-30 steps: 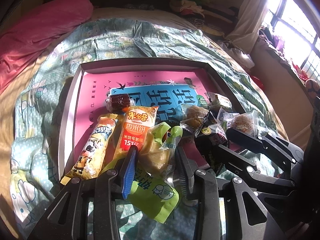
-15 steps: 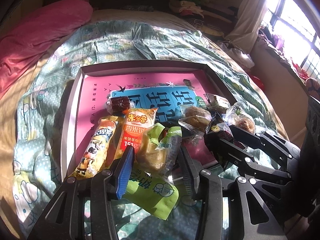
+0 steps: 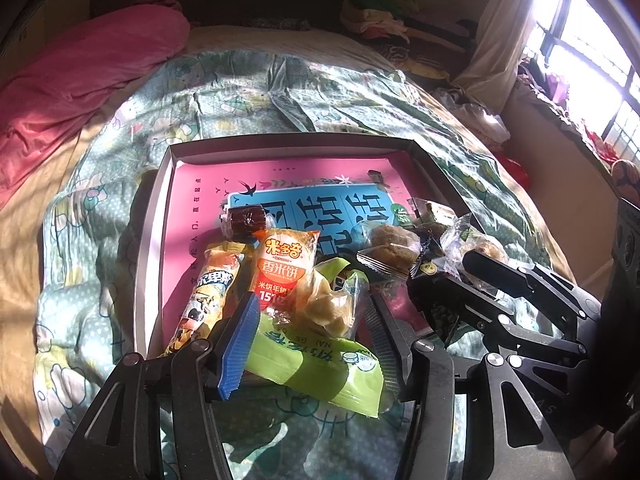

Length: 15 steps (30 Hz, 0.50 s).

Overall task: Organize snacks
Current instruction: 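Lower the green pouch into the tray and open the left tool while the right releases the cartoon pack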

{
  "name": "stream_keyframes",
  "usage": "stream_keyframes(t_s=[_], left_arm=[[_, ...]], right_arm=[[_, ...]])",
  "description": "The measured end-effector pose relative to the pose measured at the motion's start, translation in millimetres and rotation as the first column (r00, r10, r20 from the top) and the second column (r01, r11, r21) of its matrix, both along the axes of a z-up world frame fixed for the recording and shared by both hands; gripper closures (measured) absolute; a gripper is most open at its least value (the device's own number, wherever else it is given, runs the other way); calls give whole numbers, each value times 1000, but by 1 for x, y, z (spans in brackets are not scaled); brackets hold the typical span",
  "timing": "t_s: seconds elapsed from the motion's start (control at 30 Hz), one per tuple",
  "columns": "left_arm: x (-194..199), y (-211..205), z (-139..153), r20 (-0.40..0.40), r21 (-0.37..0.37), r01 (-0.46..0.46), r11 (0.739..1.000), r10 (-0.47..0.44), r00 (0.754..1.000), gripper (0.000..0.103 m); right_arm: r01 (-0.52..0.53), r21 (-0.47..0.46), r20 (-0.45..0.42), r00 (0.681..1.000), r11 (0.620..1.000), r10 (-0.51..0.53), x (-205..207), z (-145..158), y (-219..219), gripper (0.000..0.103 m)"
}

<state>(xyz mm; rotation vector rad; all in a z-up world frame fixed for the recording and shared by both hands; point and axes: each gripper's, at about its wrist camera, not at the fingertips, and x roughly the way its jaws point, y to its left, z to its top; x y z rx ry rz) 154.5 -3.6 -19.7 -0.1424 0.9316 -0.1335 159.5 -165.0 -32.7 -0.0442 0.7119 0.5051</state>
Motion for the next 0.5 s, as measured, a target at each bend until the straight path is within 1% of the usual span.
stream_keyframes(t_s=[0.1,0.23,0.3,0.43,0.5], left_arm=[[0,1,1,3,-1,-5,1000,5,1000,42],[-1,1,2,8,5,-10,1000,10,1000,40],[-2,1,3,10,7,-13,1000,13,1000,40],[-3,0,6,27,16,-17,1000,16,1000,37],[-5,-1,8,41,24,-17,1000,16,999,33]], right_arm=[[7,6,8,1000,1000,-7,0,2,-2,58],[14,9,22,1000,1000,-15,-1,5,-4,55],[17,11,25,1000,1000,-18,-2,6,-4,50],[20,10,39,999,1000,-20,-2,9,-4,48],[23,9,48,999,1000,-24,-3,10,-4,45]])
